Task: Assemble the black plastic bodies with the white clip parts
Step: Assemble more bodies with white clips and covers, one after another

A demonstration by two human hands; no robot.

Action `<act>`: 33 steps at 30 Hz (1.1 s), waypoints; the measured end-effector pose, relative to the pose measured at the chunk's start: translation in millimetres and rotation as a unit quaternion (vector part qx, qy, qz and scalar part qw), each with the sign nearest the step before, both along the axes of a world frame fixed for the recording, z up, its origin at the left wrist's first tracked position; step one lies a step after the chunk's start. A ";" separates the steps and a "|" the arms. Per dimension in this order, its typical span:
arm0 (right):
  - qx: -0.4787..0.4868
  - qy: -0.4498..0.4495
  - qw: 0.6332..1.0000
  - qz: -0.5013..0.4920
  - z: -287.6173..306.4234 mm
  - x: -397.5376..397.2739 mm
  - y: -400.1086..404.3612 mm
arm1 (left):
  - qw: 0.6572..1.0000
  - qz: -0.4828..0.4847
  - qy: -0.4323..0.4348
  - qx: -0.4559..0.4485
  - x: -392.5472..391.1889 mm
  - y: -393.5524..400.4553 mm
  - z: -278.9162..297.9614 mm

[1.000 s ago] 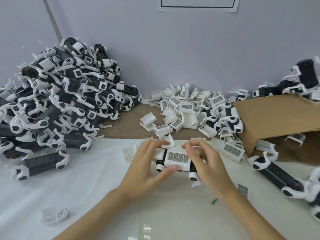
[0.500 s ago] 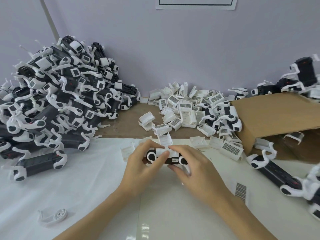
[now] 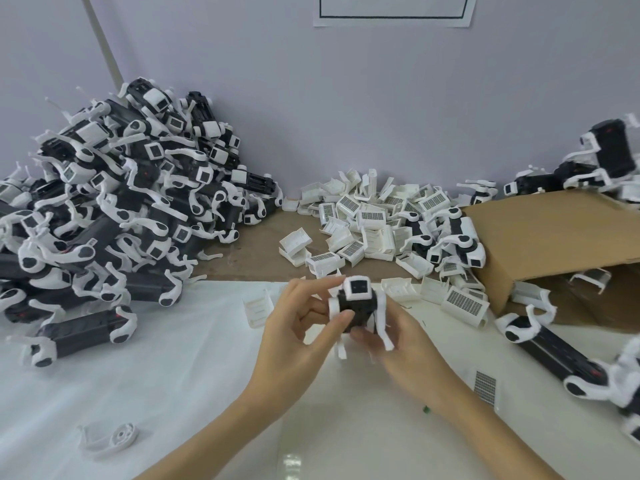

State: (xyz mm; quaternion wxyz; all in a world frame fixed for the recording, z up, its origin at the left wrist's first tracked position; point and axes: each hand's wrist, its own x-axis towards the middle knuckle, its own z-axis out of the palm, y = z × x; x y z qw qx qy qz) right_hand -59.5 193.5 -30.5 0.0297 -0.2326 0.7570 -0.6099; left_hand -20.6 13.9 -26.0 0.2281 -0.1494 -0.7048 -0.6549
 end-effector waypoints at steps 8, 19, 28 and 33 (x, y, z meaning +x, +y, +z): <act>0.035 0.063 0.994 -0.084 -7.1 -4.5 0.9 | 0.997 -0.027 -0.067 0.042 2.6 0.9 8.9; -0.051 -0.082 0.994 -0.046 6.8 -4.8 7.9 | 0.947 -0.079 -0.197 0.242 -15.1 -17.5 4.5; 0.010 0.074 0.993 -0.087 5.2 2.2 2.2 | 0.973 -0.028 -0.202 0.103 -9.6 -15.9 -3.7; 0.073 0.034 0.997 -0.008 17.4 2.6 11.6 | 0.981 -0.038 -0.168 0.087 -12.7 -23.6 -8.1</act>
